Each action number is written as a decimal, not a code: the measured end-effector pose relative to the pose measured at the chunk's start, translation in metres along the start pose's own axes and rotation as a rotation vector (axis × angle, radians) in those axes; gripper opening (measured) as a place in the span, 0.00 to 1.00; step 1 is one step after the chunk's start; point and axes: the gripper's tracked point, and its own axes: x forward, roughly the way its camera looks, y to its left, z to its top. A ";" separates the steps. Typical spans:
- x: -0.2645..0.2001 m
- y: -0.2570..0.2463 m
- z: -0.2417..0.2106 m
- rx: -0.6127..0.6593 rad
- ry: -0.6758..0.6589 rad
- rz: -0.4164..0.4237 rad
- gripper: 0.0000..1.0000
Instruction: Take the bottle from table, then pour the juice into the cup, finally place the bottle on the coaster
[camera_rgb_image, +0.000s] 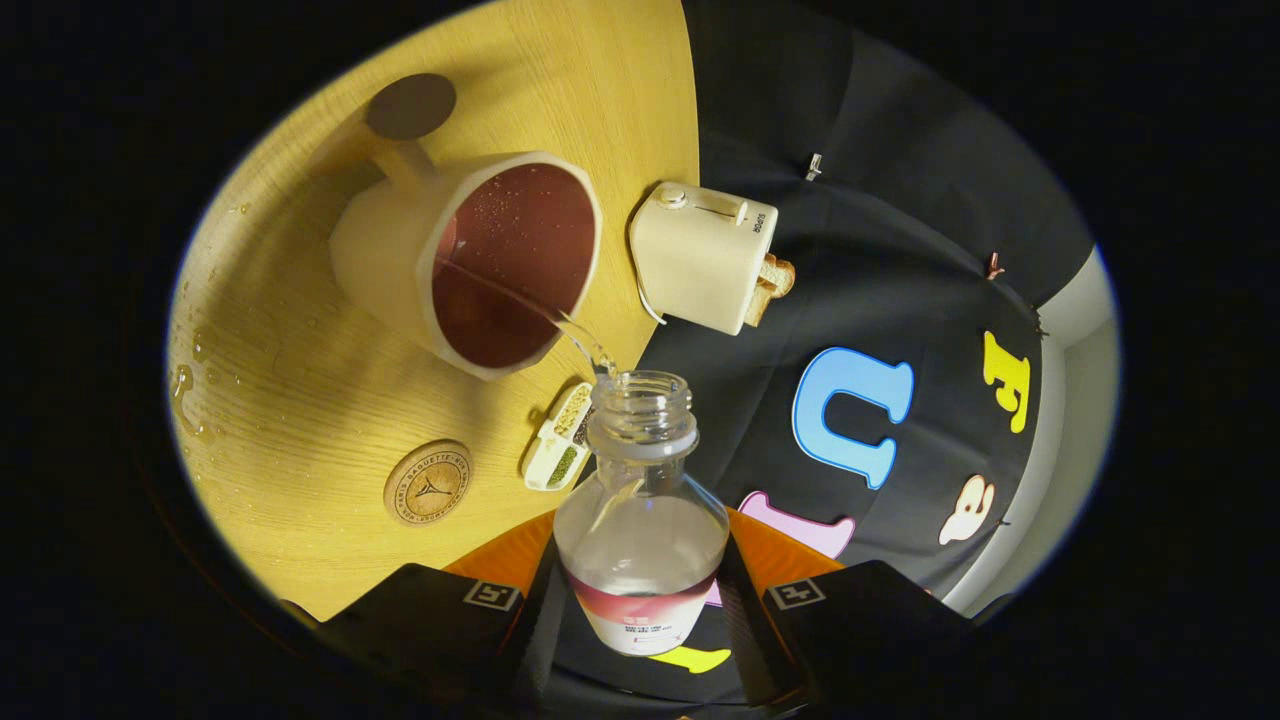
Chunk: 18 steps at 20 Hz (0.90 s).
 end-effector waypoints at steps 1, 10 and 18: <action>0.001 0.001 0.000 -0.001 0.000 0.004 0.74; -0.002 -0.007 0.005 -0.112 -0.047 -0.004 0.74; 0.006 -0.019 0.010 -0.203 -0.072 -0.012 0.74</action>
